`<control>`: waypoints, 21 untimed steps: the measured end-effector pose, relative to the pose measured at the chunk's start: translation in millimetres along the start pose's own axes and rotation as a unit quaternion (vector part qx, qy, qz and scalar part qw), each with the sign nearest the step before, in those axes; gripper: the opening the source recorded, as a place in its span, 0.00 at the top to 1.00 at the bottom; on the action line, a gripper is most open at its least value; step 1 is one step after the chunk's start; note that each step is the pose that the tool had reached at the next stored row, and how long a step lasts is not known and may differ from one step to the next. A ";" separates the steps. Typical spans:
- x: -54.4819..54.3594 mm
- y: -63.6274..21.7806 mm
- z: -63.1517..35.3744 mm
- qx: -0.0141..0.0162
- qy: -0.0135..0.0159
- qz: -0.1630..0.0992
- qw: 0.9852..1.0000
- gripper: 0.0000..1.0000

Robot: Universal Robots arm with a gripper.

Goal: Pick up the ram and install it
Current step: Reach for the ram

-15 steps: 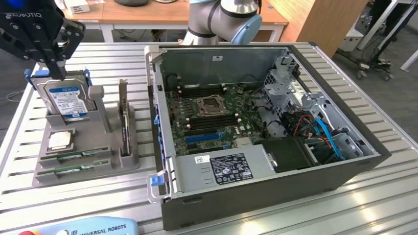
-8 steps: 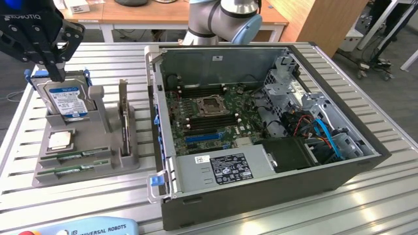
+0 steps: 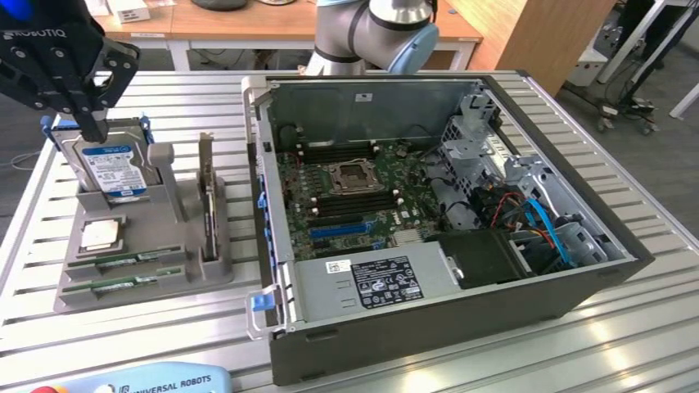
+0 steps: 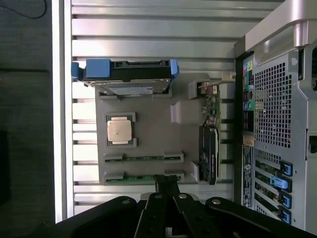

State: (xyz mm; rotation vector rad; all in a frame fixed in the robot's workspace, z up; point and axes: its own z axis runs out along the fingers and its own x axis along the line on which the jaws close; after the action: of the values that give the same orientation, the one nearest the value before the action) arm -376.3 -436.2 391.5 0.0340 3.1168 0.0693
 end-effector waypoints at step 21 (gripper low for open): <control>-0.6 -25.9 -1.2 0.000 0.000 -0.006 1.000 0.90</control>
State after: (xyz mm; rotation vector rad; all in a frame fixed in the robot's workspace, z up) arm -376.3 -462.1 391.5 0.0155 3.1173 0.0692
